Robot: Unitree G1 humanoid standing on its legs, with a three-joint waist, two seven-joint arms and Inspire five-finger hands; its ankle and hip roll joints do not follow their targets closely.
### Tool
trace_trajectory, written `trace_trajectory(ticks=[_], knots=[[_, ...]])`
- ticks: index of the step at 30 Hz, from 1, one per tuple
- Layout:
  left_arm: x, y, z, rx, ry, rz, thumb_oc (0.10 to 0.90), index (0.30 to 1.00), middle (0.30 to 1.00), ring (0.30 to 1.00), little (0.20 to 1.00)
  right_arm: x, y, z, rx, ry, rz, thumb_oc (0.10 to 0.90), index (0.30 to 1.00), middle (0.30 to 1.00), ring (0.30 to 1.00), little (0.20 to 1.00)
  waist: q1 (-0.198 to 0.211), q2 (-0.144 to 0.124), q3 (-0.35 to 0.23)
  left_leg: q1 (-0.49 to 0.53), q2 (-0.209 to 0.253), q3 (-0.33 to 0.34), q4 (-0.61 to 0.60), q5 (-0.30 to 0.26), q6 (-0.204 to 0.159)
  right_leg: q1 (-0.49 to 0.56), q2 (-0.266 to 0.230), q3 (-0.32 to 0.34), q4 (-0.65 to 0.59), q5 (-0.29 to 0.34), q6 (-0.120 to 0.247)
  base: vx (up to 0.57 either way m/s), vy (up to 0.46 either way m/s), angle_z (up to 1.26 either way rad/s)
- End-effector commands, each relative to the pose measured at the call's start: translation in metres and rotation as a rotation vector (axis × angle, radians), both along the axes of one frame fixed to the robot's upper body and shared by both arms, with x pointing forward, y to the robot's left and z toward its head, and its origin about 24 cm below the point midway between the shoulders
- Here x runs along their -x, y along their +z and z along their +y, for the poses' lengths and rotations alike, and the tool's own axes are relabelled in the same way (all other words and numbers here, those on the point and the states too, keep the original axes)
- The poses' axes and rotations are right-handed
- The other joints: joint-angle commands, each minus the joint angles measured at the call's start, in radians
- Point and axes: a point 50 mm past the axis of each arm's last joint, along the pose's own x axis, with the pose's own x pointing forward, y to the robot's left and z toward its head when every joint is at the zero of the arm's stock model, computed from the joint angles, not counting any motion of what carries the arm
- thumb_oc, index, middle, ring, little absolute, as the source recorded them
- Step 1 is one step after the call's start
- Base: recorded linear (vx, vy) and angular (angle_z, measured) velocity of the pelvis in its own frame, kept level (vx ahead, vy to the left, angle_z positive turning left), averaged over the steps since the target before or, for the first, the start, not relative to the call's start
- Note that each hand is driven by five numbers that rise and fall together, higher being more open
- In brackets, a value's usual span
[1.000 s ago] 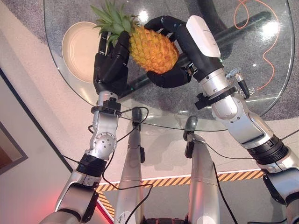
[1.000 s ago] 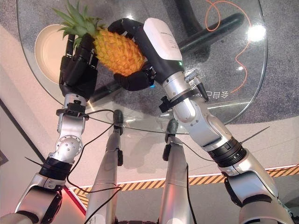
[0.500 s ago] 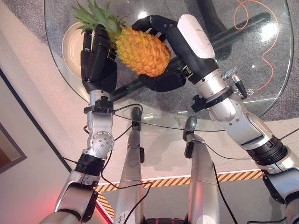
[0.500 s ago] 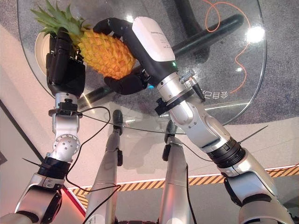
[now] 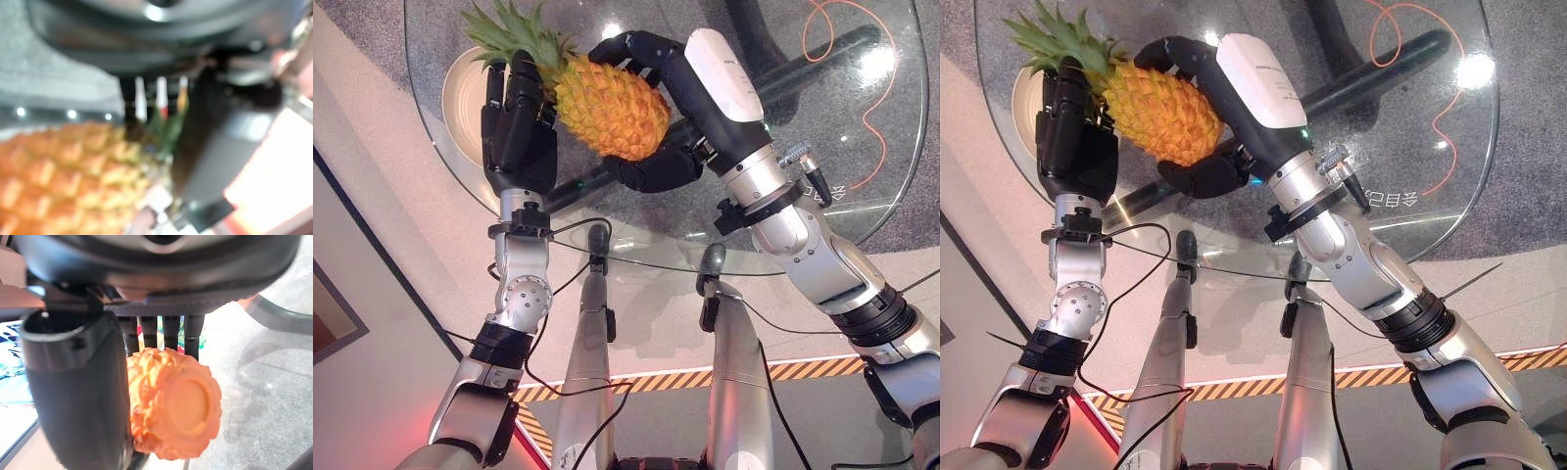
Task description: Pick up the fruit to the plate
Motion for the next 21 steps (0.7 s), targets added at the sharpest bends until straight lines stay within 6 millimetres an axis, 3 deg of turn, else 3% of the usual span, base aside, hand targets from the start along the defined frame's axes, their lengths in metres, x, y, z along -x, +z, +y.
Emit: trace_trajectory(ticks=[1,21], knots=[[0.028,0.074,-0.031,-0.080,-0.093,-0.463,0.100,0.300,0.300,0.300,0.200,0.035,0.042,0.030,-0.013,0.185,-0.253,0.800,0.900,0.900,0.900,0.900,0.003,-0.046,-0.019,0.026,-0.084,0.067,0.075,-0.103,0.075,0.131,0.081,-0.013,-0.349,0.220,0.031,0.00,0.000,0.00],[0.033,0.079,-0.005,0.048,0.172,-0.456,0.100,0.300,0.300,0.300,0.200,0.026,0.047,0.014,-0.174,0.100,-0.276,0.800,0.900,0.900,0.900,0.900,0.006,-0.045,-0.019,0.022,-0.088,0.062,0.083,-0.109,0.073,0.127,0.077,-0.016,-0.341,0.212,0.026,0.00,0.000,0.00]])
